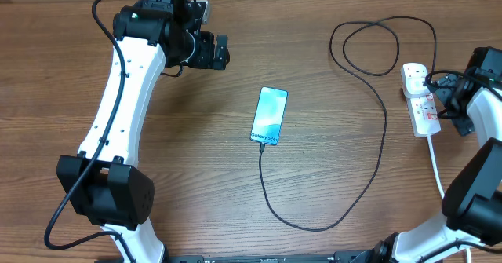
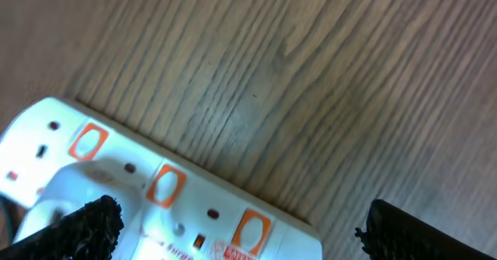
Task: Plug charger to phone and switch on socket
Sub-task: 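Press the power strip's orange switch with the right gripper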
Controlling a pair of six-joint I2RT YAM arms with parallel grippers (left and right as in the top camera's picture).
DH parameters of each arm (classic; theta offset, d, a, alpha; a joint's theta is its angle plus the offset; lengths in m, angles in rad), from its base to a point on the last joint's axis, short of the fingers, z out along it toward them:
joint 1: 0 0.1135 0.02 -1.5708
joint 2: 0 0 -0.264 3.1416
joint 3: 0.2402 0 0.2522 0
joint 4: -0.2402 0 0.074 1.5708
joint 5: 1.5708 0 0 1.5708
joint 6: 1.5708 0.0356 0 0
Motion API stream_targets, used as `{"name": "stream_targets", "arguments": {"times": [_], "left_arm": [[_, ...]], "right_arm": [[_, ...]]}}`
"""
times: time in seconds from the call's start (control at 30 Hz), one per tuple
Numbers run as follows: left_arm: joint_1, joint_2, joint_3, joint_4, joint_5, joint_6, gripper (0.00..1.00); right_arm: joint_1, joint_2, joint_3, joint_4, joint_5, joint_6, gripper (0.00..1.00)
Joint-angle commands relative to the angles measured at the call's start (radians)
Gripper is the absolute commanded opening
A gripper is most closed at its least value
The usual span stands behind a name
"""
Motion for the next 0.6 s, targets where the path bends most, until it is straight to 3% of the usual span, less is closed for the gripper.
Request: {"name": "stream_targets", "arguments": {"times": [0.0, 0.57], "left_arm": [[-0.002, -0.014, 0.011, -0.002, -0.002, 0.008, 0.99], [-0.002, -0.014, 0.011, -0.002, -0.002, 0.008, 1.00]], "right_arm": [[-0.007, 0.056, -0.006, 0.012, 0.010, 0.005, 1.00], [-0.018, 0.100, -0.006, 0.048, 0.010, 0.002, 1.00]]}}
